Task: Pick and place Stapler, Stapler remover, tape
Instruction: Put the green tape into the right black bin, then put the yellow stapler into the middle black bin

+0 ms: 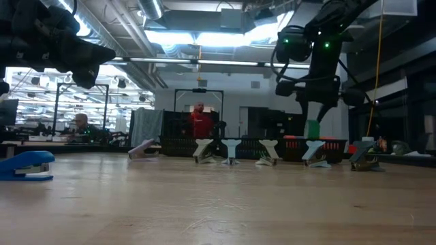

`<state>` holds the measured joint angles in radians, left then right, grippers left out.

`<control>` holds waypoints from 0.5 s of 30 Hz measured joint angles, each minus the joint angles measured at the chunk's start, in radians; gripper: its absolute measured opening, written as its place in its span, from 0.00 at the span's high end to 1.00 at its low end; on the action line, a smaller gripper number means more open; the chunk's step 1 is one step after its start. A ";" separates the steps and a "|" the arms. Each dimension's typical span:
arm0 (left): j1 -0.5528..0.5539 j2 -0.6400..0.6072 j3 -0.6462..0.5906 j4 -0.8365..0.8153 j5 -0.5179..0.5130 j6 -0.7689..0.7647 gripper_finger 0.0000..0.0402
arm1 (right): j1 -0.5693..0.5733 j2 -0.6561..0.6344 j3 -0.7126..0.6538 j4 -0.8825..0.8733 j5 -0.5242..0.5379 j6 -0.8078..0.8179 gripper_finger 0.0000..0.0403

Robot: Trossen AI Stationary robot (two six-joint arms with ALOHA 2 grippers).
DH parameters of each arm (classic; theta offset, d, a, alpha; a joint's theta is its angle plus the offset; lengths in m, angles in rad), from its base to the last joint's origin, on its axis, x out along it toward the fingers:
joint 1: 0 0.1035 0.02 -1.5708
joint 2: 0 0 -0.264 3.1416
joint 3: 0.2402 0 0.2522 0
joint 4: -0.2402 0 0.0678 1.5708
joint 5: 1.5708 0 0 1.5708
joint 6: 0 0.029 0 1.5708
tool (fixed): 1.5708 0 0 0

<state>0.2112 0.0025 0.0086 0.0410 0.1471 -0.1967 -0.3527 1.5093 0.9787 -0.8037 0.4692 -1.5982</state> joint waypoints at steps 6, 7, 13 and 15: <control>0.000 0.000 0.000 0.000 0.000 0.000 0.97 | 0.001 0.000 0.000 0.006 -0.017 -0.020 0.97; 0.000 0.000 0.000 0.000 0.000 0.000 0.97 | 0.001 0.000 0.000 0.007 -0.015 -0.022 0.98; 0.000 0.000 0.000 0.000 0.000 0.000 0.97 | 0.000 -0.001 0.000 0.009 0.029 -0.004 0.93; 0.000 0.000 0.000 0.000 0.000 0.000 0.98 | 0.001 -0.007 0.000 0.015 0.053 -0.003 0.91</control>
<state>0.2115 0.0025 0.0087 0.0410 0.1471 -0.1968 -0.3522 1.5022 0.9791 -0.7885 0.5220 -1.6009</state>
